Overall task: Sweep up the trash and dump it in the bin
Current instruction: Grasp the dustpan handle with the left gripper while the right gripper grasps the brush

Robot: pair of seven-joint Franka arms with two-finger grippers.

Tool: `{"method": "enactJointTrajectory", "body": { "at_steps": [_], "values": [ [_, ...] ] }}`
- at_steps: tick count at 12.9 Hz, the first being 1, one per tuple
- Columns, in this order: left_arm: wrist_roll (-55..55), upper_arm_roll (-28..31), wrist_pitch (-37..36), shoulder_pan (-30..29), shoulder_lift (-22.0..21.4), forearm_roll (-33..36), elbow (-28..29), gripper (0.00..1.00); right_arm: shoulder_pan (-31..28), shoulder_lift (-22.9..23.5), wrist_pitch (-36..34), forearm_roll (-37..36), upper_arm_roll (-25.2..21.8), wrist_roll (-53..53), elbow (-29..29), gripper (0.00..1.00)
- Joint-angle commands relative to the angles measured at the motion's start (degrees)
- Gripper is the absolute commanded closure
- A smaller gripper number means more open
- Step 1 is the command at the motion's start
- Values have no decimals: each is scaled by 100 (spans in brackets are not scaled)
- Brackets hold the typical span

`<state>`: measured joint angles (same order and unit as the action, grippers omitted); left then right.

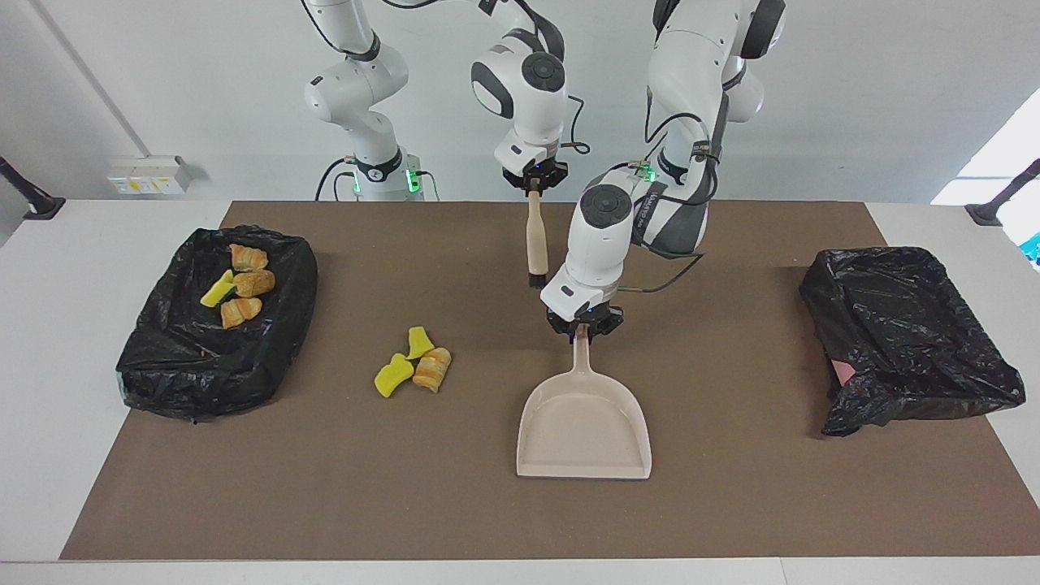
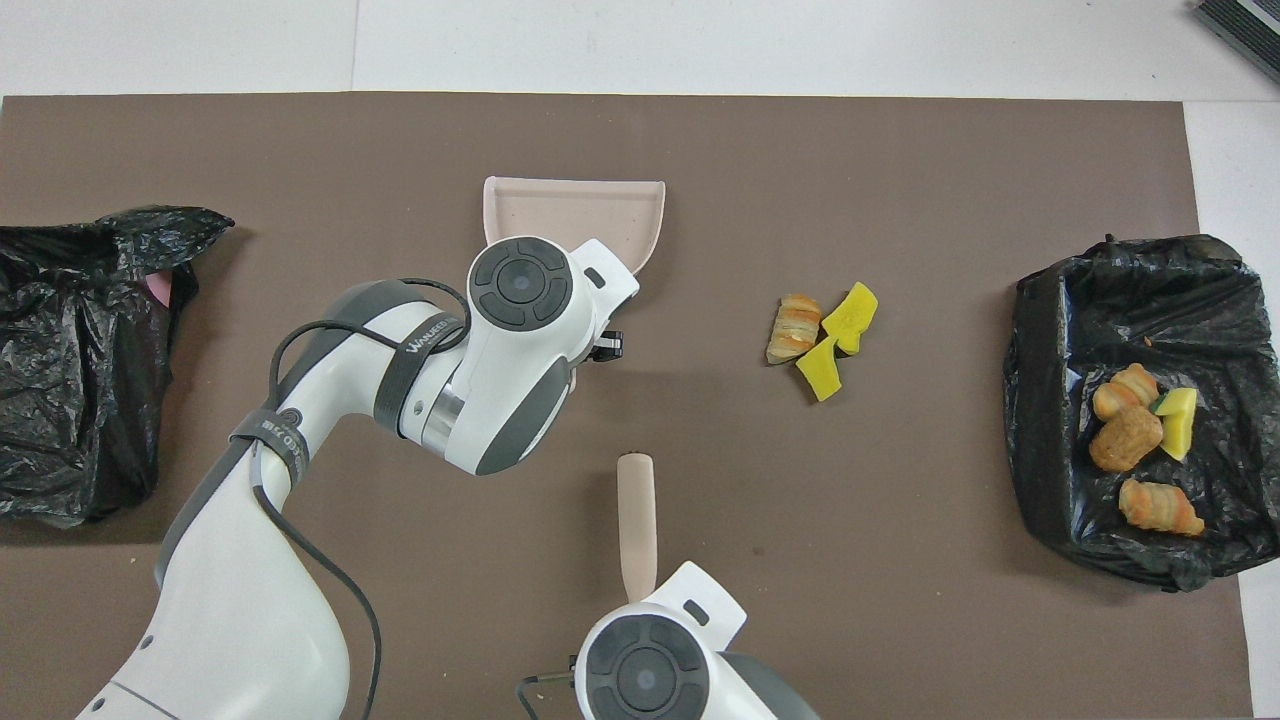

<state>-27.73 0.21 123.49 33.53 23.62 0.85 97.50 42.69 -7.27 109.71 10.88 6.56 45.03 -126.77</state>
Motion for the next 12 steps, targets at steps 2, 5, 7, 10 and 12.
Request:
{"method": "enactJointTrajectory", "body": {
  "at_steps": [2, 5, 7, 10, 12],
  "values": [
    [380, 111, -491, -56, -471, 222, -47, 100, -777, -486, -406, -550, 21, -415, -111, 100],
    [1337, 137, -931, -162, -753, 249, -56, 100, -1357, -451, -512, -1016, 30, -713, -137, 100],
    [1978, 129, -1334, -347, -990, 249, -47, 100, -2217, -214, -424, -1341, 30, -1546, -120, 100],
    [3208, 129, -1959, -540, -1298, 249, -30, 100, -3107, -135, -380, -1965, 30, -3119, -181, 100],
    [3981, 129, -2276, -672, -1369, 249, 5, 100, -3450, 84, -257, -2046, 30, -3682, -173, 100]
  ]
}}
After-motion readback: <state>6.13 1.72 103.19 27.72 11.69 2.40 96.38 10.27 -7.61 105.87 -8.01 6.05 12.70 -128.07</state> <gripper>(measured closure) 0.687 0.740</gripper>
